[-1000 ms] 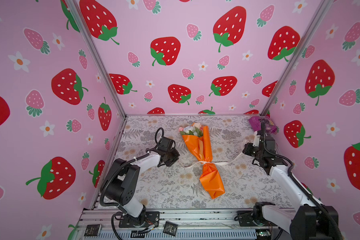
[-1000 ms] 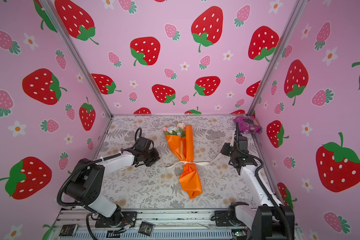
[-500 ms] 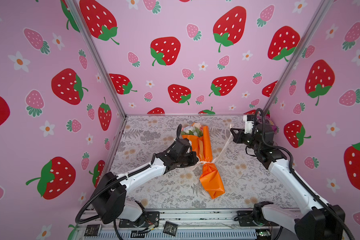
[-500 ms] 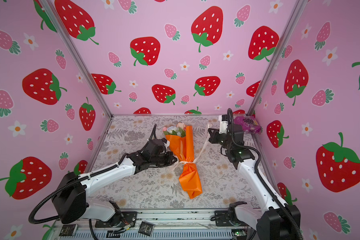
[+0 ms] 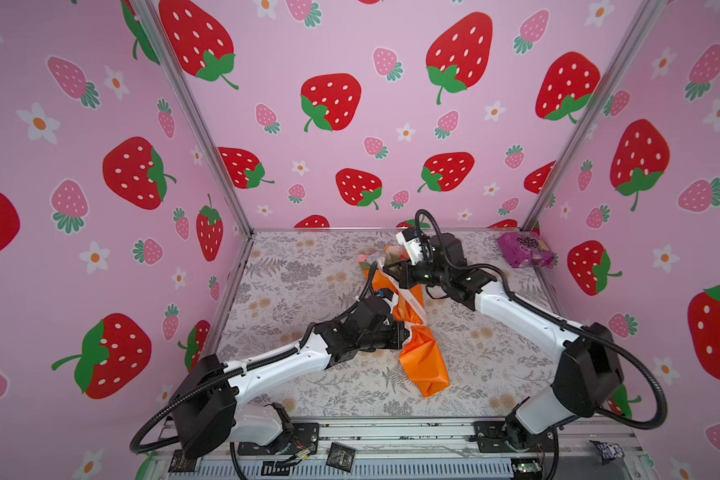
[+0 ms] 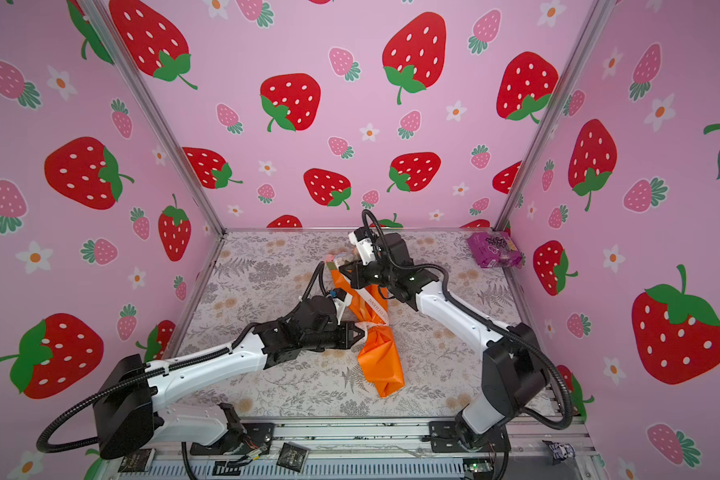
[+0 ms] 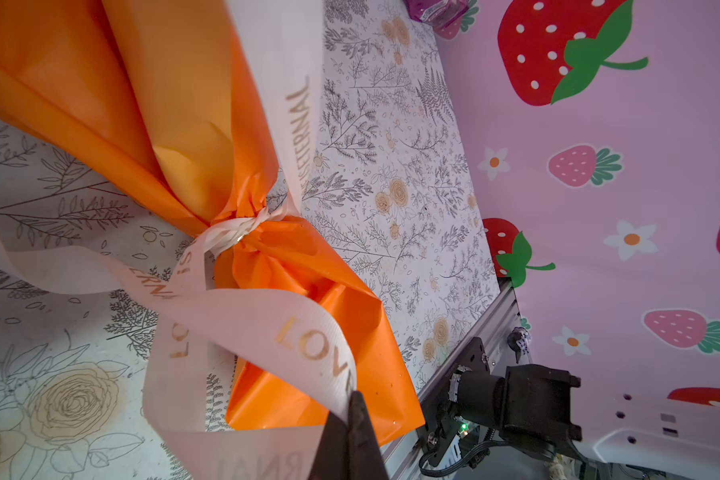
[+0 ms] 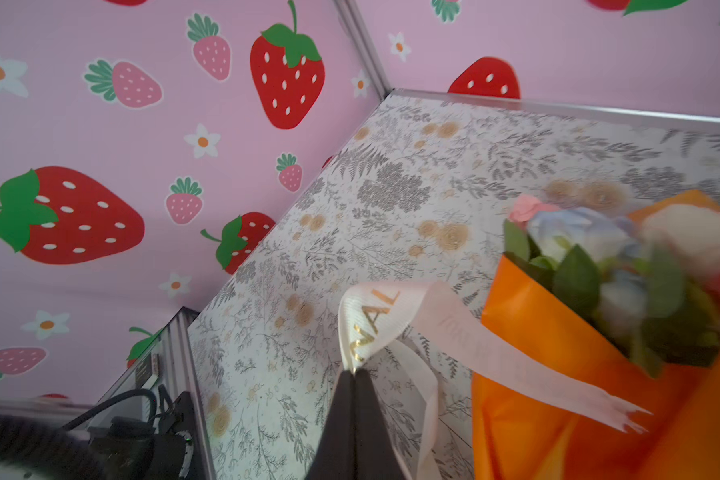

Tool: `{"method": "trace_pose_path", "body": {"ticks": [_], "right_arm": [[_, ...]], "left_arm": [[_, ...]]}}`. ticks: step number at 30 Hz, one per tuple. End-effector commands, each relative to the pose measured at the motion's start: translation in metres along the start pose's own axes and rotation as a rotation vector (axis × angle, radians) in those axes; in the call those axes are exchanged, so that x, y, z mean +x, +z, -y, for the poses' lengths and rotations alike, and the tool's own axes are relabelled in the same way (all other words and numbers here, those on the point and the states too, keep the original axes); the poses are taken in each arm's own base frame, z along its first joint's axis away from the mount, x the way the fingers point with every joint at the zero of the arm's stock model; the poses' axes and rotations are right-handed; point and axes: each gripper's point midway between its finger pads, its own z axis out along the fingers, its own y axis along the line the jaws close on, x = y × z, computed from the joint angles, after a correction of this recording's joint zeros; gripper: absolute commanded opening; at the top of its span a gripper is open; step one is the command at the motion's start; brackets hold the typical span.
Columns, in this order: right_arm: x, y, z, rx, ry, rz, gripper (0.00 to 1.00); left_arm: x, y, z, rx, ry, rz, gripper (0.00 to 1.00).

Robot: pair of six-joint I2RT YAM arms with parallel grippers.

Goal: Tie the bouquet of fake flowers

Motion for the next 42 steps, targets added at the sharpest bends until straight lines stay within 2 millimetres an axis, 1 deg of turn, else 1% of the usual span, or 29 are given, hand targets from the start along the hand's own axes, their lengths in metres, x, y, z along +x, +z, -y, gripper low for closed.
{"method": "trace_pose_path", "body": {"ticks": [1,2,4,5,7,9,10,11,13,15,16,19,21,23,27,29,31,32,34,36,37,39,40,42], "right_arm": [[0.027,0.02,-0.025,-0.149,-0.03,-0.127,0.0],[0.035,0.025,-0.025,-0.169,-0.012,-0.149,0.0],[0.046,0.028,-0.031,-0.236,-0.004,-0.2,0.0],[0.049,0.028,-0.033,-0.253,-0.008,-0.217,0.03],[0.049,0.028,-0.022,-0.188,-0.019,-0.233,0.18],[0.044,0.021,-0.009,-0.106,-0.031,-0.219,0.26],[0.039,0.016,-0.002,-0.058,-0.033,-0.207,0.33],[0.033,0.009,0.006,-0.006,-0.03,-0.185,0.37],[0.02,-0.011,0.027,0.082,0.009,-0.121,0.43],[0.005,-0.036,0.043,0.16,0.045,-0.037,0.46],[0.001,-0.049,0.051,0.194,0.063,0.005,0.48],[-0.005,-0.087,0.072,0.289,0.11,0.11,0.51],[0.002,-0.107,0.079,0.338,0.118,0.158,0.51],[0.01,-0.122,0.072,0.336,0.093,0.204,0.5],[0.045,-0.139,0.047,0.234,0.049,0.276,0.48],[0.069,-0.142,0.039,0.186,0.049,0.293,0.46],[0.087,-0.145,0.022,0.113,0.012,0.321,0.48],[0.094,-0.145,0.013,0.082,-0.022,0.328,0.49],[0.111,-0.141,-0.005,0.02,-0.116,0.31,0.51],[0.119,-0.136,-0.015,-0.01,-0.177,0.293,0.51],[0.12,-0.134,-0.017,-0.007,-0.197,0.284,0.51],[0.121,-0.129,-0.01,0.027,-0.173,0.281,0.53],[0.122,-0.125,-0.011,0.012,-0.17,0.268,0.56],[0.123,-0.113,-0.011,-0.005,-0.161,0.219,0.57]], "left_arm": [[-0.01,-0.007,0.003,0.001,0.015,0.078,0.0],[-0.01,-0.008,0.003,0.003,0.017,0.083,0.0],[-0.011,-0.01,0.004,0.005,0.026,0.089,0.0],[-0.011,-0.01,0.004,0.004,0.031,0.089,0.0],[-0.011,-0.011,0.005,0.007,0.042,0.095,0.0],[-0.012,-0.011,0.005,0.003,0.049,0.097,0.0],[-0.012,-0.012,0.005,0.002,0.054,0.098,0.0],[-0.013,-0.012,0.005,0.0,0.053,0.099,0.0],[-0.014,-0.012,0.006,0.006,0.055,0.109,0.0],[-0.016,-0.012,0.006,-0.001,0.056,0.113,0.0],[-0.017,-0.012,0.007,-0.003,0.063,0.112,0.0],[-0.019,-0.01,0.009,-0.002,0.063,0.106,0.0],[-0.02,-0.009,0.01,-0.002,0.062,0.105,0.01],[-0.023,-0.007,0.01,-0.008,0.052,0.102,0.01],[-0.029,-0.005,0.012,-0.008,0.017,0.095,0.01],[-0.031,-0.004,0.007,-0.017,-0.021,0.088,0.02],[-0.033,-0.001,0.001,-0.014,-0.087,0.073,0.02],[-0.033,0.0,0.005,0.021,-0.097,0.065,0.02],[-0.037,-0.001,0.008,0.054,-0.123,0.073,0.04],[-0.04,0.001,0.009,0.058,-0.137,0.062,0.05],[-0.04,0.002,0.009,0.055,-0.143,0.055,0.05],[-0.041,0.004,0.009,0.059,-0.164,0.05,0.05],[-0.041,0.005,0.008,0.064,-0.185,0.05,0.05],[-0.045,0.006,0.008,0.082,-0.227,0.062,0.05]]}}
